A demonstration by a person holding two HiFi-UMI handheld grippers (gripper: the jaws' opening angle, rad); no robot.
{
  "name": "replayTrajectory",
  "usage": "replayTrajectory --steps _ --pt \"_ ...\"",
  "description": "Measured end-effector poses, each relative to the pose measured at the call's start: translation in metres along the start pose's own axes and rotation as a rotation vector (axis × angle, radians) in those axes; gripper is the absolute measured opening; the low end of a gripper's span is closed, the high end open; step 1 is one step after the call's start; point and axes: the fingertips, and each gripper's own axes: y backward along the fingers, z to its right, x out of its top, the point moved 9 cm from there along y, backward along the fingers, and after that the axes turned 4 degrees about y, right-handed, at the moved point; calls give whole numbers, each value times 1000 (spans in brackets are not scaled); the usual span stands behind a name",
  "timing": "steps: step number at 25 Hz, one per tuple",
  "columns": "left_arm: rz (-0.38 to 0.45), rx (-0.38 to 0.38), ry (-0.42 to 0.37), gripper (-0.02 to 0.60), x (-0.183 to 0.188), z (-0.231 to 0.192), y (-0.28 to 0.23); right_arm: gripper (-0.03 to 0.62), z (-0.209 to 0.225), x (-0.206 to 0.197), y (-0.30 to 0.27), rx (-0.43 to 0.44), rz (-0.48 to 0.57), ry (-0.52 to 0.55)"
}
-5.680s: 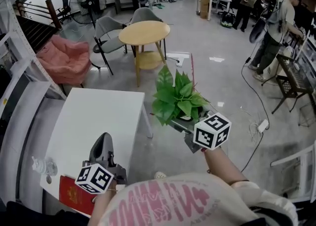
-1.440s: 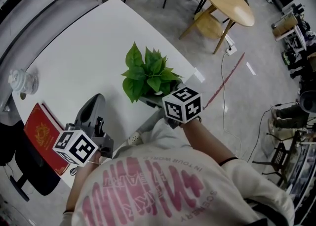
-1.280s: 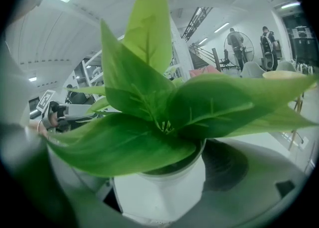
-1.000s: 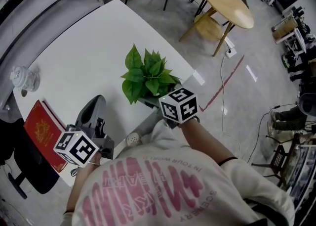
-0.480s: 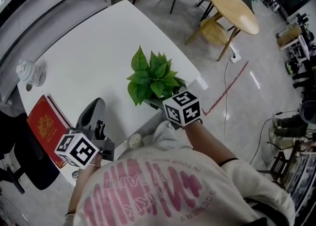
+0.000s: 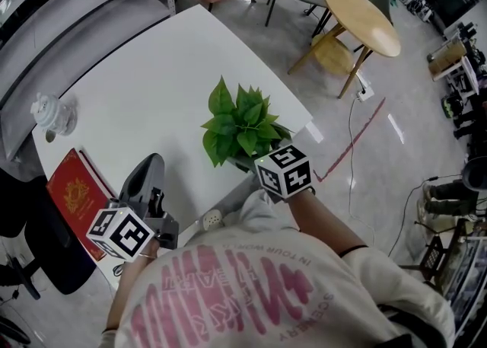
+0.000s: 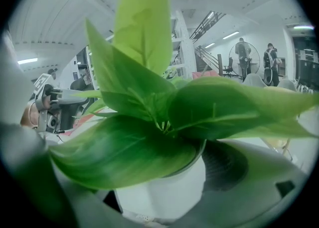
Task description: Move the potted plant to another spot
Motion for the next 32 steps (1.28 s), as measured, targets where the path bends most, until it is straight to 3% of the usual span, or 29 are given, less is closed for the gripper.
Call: replayTrajectory --steps 23,32 --pt "9 10 -22 3 11 -12 26 522 -1 -3 0 -12 21 -4" --pt "92 50 -37 3 15 -9 55 522 1 -6 -3 22 51 -3"
